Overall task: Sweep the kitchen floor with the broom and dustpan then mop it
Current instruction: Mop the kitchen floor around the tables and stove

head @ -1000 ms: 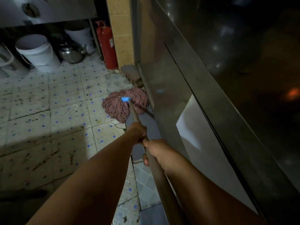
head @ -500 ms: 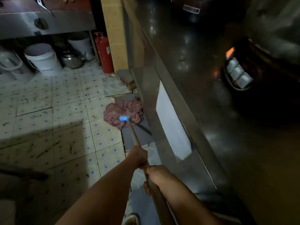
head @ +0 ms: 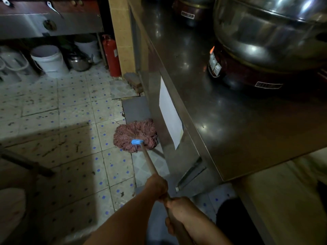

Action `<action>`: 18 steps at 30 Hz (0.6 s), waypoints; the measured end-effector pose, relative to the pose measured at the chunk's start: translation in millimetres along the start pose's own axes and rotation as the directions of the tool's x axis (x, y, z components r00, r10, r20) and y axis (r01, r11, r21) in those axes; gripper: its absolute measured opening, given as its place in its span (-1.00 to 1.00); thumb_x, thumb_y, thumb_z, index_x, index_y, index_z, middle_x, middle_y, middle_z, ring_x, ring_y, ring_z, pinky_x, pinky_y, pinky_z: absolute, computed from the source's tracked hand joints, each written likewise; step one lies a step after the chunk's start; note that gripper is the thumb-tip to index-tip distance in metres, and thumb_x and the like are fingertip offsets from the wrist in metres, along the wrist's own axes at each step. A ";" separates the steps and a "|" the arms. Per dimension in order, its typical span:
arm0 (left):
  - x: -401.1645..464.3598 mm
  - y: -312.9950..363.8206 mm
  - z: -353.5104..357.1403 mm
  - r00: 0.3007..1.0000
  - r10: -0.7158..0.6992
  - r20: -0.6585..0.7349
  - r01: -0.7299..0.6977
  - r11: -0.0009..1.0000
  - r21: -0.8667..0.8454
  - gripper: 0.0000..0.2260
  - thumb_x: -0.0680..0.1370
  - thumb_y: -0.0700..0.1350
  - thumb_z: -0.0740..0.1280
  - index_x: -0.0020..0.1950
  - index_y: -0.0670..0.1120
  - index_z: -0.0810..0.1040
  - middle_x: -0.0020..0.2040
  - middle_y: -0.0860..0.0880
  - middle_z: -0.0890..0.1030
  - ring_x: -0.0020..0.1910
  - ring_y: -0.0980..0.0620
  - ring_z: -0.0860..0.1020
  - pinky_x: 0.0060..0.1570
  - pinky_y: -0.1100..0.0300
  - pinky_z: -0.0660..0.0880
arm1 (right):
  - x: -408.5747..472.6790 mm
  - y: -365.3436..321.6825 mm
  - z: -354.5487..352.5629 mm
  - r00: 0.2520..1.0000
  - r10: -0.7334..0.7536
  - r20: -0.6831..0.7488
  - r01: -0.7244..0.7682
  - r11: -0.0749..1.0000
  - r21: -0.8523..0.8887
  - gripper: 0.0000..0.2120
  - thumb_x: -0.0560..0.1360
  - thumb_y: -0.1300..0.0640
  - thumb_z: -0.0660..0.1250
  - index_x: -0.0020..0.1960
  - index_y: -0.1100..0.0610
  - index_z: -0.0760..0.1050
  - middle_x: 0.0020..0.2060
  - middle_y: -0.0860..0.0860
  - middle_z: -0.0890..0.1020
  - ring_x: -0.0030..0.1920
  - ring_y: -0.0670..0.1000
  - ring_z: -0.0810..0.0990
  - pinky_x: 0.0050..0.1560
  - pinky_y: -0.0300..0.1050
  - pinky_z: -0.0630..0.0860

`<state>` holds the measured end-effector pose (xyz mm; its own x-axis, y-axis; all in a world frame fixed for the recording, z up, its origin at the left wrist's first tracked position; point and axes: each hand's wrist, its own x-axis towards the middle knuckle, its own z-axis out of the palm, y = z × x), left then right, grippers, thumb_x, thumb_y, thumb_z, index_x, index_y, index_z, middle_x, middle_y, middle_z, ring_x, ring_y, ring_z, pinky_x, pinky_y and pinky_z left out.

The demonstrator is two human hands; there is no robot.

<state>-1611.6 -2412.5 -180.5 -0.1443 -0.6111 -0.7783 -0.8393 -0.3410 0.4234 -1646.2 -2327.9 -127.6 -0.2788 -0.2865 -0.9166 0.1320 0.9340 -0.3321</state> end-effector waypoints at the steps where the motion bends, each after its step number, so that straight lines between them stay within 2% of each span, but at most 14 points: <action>1: 7.5 0.7 -1.4 1.000 0.002 -0.003 -0.002 1.000 -0.005 -0.67 0.59 -0.17 0.22 0.31 -0.31 0.39 0.19 -0.20 0.55 0.12 -0.09 0.59 0.05 0.17 0.56 | 2.7 -5.1 -1.0 1.000 0.014 -0.009 -0.014 1.000 0.026 -0.76 0.50 0.01 0.34 -0.11 0.20 0.54 -0.40 0.11 0.52 -0.38 0.08 0.52 -0.35 -0.14 0.41; 4: 24.5 9.3 -12.3 1.000 0.014 0.012 -0.014 1.000 -0.001 -0.69 0.57 -0.18 0.23 0.26 -0.32 0.43 0.19 -0.22 0.55 0.13 -0.14 0.58 0.07 0.10 0.56 | 11.3 -23.6 -3.4 0.999 0.030 -0.026 -0.028 0.998 0.057 -0.77 0.56 0.07 0.29 -0.17 0.22 0.50 -0.51 0.12 0.46 -0.59 0.05 0.44 -0.56 -0.29 0.34; 5: 30.9 11.4 -19.1 1.000 0.010 -0.002 -0.010 1.000 0.003 -0.69 0.57 -0.17 0.23 0.25 -0.31 0.45 0.19 -0.23 0.55 0.12 -0.15 0.58 0.08 0.06 0.56 | 17.7 -32.7 1.5 0.999 0.028 -0.028 -0.027 0.998 0.052 -0.76 0.57 0.06 0.27 -0.18 0.22 0.49 -0.50 0.12 0.46 -0.58 0.04 0.44 -0.55 -0.30 0.34; 8: 62.8 16.7 -43.1 0.999 0.014 -0.051 -0.014 1.000 0.014 -0.67 0.57 -0.14 0.20 0.27 -0.30 0.44 0.21 -0.22 0.54 0.15 -0.16 0.56 0.10 0.06 0.55 | 38.6 -65.9 21.4 0.999 -0.019 -0.044 0.020 1.000 0.024 -0.79 0.55 0.05 0.28 -0.07 0.20 0.53 -0.37 0.09 0.48 -0.36 0.06 0.49 -0.39 -0.18 0.40; 10: 91.0 22.4 -65.4 0.997 0.017 -0.077 -0.016 1.000 0.008 -0.67 0.57 -0.15 0.21 0.26 -0.30 0.45 0.20 -0.22 0.55 0.14 -0.16 0.56 0.09 0.07 0.54 | 55.9 -93.7 34.7 0.998 -0.055 -0.014 0.056 0.998 0.031 -0.82 0.57 0.06 0.26 -0.12 0.16 0.49 -0.39 0.06 0.48 -0.42 0.02 0.47 -0.45 -0.20 0.40; 12: 114.9 30.0 -89.0 0.995 0.012 -0.101 -0.012 1.000 -0.001 -0.69 0.57 -0.16 0.21 0.25 -0.30 0.46 0.20 -0.23 0.55 0.15 -0.16 0.56 0.11 0.07 0.53 | 65.0 -124.6 42.0 1.000 -0.020 -0.005 0.020 0.998 0.065 -0.82 0.58 0.12 0.25 -0.13 0.20 0.46 -0.43 0.11 0.48 -0.51 0.04 0.47 -0.55 -0.25 0.36; 15: 152.5 44.4 -123.1 0.993 0.039 -0.115 -0.039 0.999 -0.003 -0.66 0.59 -0.14 0.21 0.28 -0.32 0.43 0.25 -0.25 0.51 0.22 -0.18 0.51 0.20 0.05 0.47 | 82.7 -174.5 52.3 1.000 -0.013 0.001 0.013 0.998 0.065 -0.86 0.57 0.22 0.23 -0.04 0.29 0.50 -0.46 0.14 0.48 -0.55 0.03 0.45 -0.56 -0.29 0.36; 18: 192.1 59.3 -154.9 0.991 0.045 -0.126 -0.048 0.998 -0.028 -0.65 0.58 -0.11 0.22 0.28 -0.30 0.44 0.25 -0.24 0.51 0.22 -0.19 0.50 0.19 0.05 0.47 | 101.1 -218.7 60.0 0.997 -0.067 0.032 0.064 0.995 0.072 -0.85 0.58 0.21 0.19 0.02 0.27 0.48 -0.42 0.13 0.46 -0.52 0.03 0.44 -0.57 -0.29 0.37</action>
<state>-1607.9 -2660.7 -233.1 -0.1144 -0.7108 -0.6940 -0.8165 -0.3306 0.4733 -1646.2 -2574.0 -161.0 -0.2562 -0.3549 -0.8991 0.1821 0.8958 -0.4055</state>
